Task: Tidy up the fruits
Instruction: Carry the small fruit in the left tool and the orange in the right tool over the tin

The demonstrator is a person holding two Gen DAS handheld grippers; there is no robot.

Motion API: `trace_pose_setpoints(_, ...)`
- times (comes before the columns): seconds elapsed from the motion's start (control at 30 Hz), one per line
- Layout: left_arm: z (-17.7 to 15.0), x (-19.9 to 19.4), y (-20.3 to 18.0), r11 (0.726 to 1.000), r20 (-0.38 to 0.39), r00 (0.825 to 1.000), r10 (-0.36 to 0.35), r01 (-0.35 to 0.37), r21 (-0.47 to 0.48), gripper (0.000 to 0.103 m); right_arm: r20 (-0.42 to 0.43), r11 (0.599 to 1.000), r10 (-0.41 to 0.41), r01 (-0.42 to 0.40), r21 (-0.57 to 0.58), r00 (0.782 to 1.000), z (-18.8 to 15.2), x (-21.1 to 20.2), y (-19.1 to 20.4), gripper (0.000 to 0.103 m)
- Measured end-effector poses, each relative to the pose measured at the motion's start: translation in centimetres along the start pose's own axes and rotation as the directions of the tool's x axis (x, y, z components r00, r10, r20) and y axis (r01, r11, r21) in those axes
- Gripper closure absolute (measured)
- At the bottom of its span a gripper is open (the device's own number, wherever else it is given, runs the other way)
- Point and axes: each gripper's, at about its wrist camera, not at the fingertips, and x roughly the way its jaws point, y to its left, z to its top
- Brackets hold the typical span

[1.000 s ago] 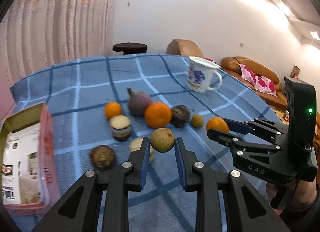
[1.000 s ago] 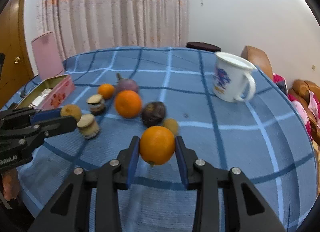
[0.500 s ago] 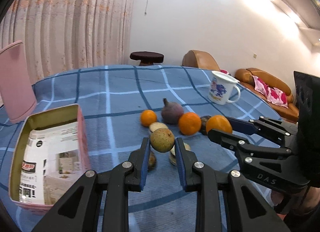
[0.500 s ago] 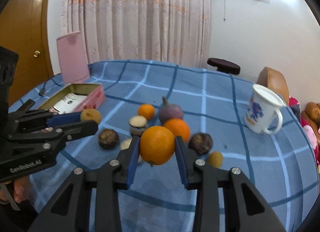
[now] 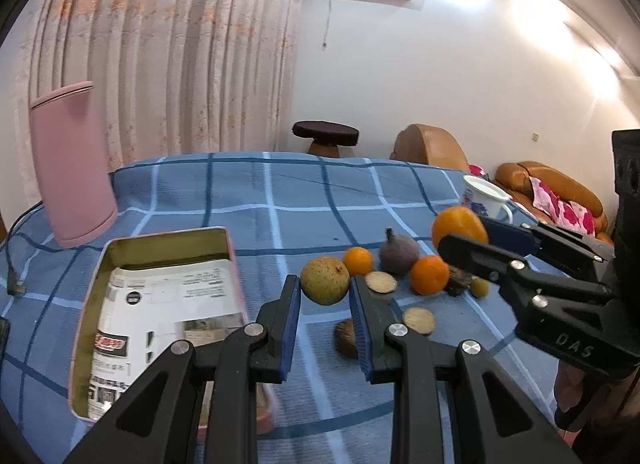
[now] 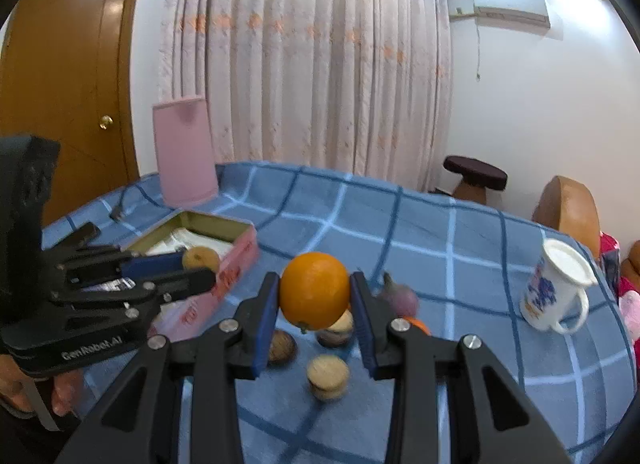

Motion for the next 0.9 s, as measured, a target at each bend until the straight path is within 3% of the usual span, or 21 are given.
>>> trace_pose_setpoints(0.9, 0.0, -0.8, 8.9, 0.981, 0.003, 0.990, 0.144, -0.142, -0.130, 0.076, 0.026, 0.983, 0.154, -0.151, -0.102, 0.988, 2.6, 5.5, 7.5, 0.065)
